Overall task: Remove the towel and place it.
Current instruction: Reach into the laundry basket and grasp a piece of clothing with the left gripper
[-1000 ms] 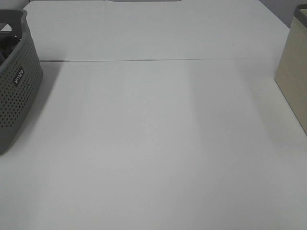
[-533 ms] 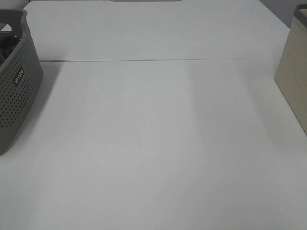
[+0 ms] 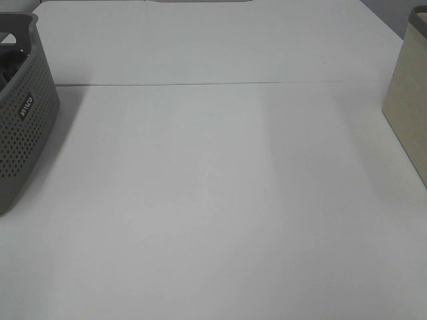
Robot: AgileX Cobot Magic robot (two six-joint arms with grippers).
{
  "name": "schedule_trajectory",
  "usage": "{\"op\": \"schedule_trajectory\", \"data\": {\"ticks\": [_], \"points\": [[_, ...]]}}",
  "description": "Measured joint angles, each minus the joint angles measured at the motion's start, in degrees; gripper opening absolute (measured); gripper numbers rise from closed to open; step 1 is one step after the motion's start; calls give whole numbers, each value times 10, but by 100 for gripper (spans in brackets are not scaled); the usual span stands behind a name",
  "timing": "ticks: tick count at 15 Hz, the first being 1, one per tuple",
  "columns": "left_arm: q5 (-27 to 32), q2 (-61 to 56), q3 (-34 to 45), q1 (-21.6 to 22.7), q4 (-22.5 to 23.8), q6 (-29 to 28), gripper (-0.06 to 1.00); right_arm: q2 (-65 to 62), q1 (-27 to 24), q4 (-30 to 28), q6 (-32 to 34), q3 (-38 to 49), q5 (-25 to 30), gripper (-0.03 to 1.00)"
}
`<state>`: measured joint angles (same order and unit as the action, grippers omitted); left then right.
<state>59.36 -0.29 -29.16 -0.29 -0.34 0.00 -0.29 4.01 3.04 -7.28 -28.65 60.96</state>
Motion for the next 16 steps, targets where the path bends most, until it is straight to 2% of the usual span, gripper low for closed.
{"op": "schedule_trajectory", "data": {"ticks": [14,15,16], "points": [[3,3,-1,0,-1,0,99,0,0,0,0,0,0,76],[52,53,-34,0,3,22,99,0,0,0,0,0,0,76],[69,77,-52,0,3,40,99,0,0,0,0,0,0,76]]}}
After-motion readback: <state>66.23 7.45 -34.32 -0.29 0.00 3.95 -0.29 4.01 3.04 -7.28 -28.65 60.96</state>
